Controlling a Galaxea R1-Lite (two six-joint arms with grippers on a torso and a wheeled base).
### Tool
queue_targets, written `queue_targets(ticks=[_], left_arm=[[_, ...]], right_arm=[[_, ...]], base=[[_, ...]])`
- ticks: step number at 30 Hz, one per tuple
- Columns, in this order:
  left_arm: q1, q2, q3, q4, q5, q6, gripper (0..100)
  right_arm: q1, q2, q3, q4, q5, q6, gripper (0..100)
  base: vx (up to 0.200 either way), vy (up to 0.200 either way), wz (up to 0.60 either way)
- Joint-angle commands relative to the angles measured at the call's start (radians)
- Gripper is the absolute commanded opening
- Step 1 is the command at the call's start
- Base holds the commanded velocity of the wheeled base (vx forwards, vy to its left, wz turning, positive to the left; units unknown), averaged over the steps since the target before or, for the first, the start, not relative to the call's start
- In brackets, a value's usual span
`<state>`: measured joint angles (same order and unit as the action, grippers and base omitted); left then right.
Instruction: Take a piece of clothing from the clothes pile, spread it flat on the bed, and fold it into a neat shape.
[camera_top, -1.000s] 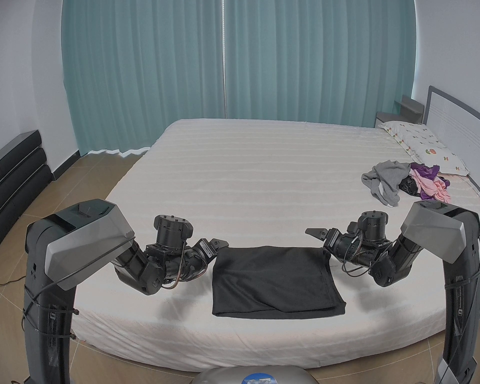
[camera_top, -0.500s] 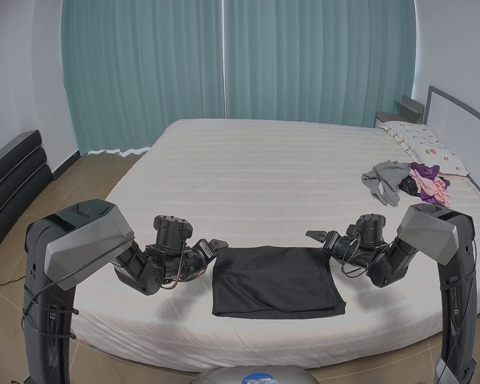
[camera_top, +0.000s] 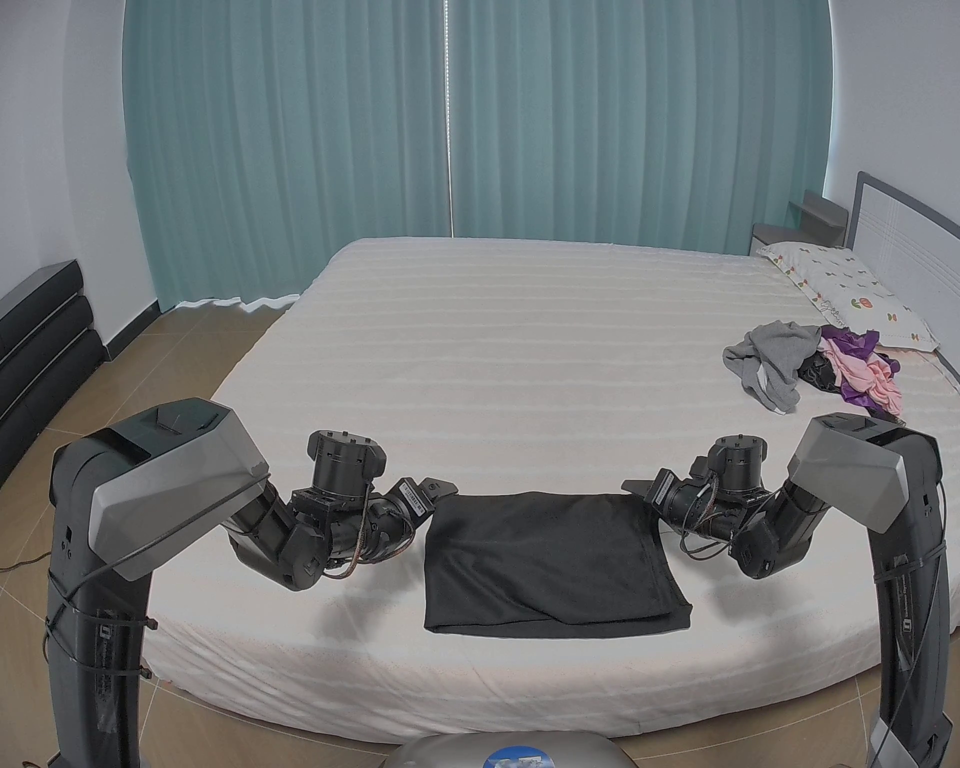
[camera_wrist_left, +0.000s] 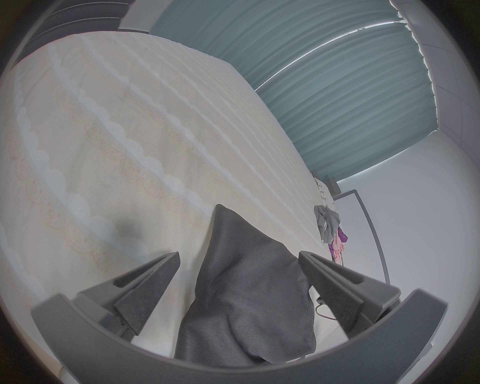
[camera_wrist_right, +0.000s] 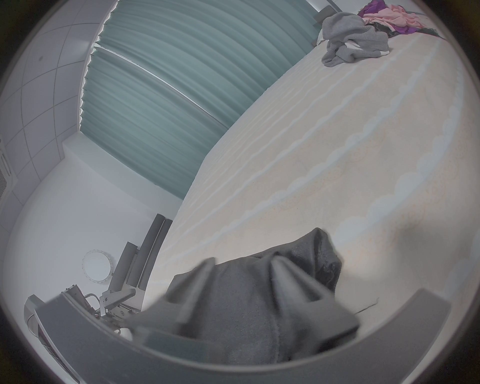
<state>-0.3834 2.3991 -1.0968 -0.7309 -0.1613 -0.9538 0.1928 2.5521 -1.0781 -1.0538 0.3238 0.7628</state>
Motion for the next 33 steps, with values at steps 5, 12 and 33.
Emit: queue_targets(ticks=[5, 12, 33], left_arm=[[0.000, 0.002, 0.002, -0.001, 0.000, 0.001, 100], [0.000, 0.002, 0.002, -0.001, 0.000, 0.001, 100], [0.000, 0.002, 0.002, -0.001, 0.000, 0.001, 100]], right_arm=[[-0.015, 0.003, 0.006, 0.000, -0.011, 0.000, 0], [-0.035, 0.000, -0.005, -0.002, -0.037, 0.000, 0], [-0.064, 0.000, -0.020, 0.031, -0.039, 0.000, 0]], base=[[0.000, 0.000, 0.00], [0.000, 0.000, 0.00], [0.000, 0.000, 0.00]])
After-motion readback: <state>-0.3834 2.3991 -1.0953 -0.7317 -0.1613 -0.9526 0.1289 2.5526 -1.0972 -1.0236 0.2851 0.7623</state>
